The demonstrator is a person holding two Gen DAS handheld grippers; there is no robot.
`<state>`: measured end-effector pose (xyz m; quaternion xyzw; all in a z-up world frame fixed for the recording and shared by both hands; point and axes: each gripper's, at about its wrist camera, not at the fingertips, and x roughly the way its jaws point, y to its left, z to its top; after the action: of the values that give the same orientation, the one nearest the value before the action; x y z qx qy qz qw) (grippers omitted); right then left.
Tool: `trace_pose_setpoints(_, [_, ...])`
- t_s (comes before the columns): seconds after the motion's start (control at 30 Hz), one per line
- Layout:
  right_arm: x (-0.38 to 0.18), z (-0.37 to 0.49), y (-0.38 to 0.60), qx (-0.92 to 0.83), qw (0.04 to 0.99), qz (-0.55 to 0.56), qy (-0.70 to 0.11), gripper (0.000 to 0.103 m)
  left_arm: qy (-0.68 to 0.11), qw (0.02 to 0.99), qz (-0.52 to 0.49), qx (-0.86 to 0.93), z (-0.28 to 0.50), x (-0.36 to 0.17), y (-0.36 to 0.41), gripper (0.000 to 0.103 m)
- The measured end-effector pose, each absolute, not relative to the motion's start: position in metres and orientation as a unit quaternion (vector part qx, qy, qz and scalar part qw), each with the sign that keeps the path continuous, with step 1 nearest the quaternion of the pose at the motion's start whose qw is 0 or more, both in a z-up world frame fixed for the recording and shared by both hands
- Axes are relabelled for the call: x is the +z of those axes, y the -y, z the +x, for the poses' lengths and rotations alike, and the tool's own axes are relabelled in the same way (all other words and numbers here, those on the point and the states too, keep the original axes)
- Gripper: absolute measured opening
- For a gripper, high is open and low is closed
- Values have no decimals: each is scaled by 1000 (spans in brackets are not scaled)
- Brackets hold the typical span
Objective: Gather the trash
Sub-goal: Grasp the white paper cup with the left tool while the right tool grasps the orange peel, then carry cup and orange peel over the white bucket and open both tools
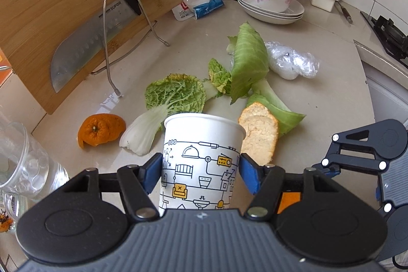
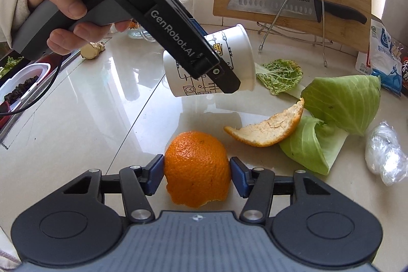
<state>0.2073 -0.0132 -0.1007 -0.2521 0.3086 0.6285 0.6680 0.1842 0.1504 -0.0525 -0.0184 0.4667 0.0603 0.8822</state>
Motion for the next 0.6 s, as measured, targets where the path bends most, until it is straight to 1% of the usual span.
trace_pose_setpoints(0.3, [-86, 212, 58, 625, 681, -236, -300, 60, -470, 880, -22, 71, 170, -41, -109, 64])
trace_pose_setpoints(0.6, [-72, 223, 125, 593, 718, -214, -297, 60, -462, 885, -29, 58, 170, -29, -50, 64])
